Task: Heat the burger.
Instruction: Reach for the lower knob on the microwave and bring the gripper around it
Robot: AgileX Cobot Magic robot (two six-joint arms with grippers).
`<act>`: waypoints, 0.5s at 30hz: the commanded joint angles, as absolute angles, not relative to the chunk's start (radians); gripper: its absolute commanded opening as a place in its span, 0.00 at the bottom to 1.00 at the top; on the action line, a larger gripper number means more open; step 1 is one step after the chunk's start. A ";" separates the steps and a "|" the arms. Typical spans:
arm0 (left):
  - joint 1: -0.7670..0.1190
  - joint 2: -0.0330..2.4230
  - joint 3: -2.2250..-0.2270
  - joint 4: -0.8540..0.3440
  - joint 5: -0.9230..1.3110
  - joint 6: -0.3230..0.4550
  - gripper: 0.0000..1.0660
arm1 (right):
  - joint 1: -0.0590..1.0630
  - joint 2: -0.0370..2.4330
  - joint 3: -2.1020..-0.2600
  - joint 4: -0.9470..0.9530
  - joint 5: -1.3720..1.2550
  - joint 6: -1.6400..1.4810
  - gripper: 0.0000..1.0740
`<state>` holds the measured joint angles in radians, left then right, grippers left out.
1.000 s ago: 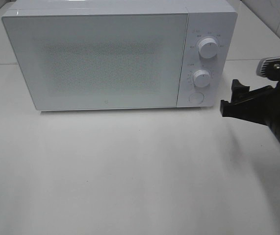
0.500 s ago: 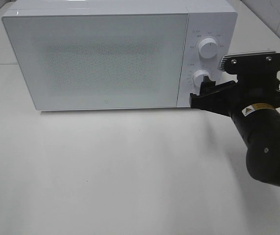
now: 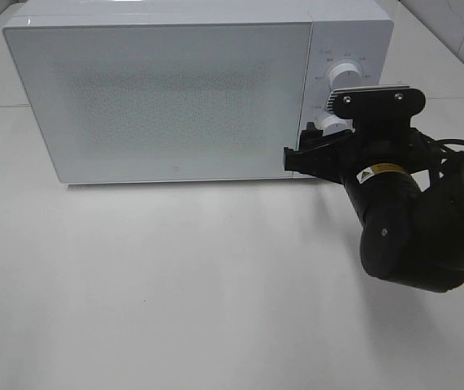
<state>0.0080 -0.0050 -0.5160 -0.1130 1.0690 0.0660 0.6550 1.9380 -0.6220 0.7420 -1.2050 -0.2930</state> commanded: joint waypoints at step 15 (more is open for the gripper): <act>0.009 -0.018 -0.515 -0.114 1.069 0.058 0.92 | 0.602 2.022 -0.709 0.665 -1.212 -0.264 0.71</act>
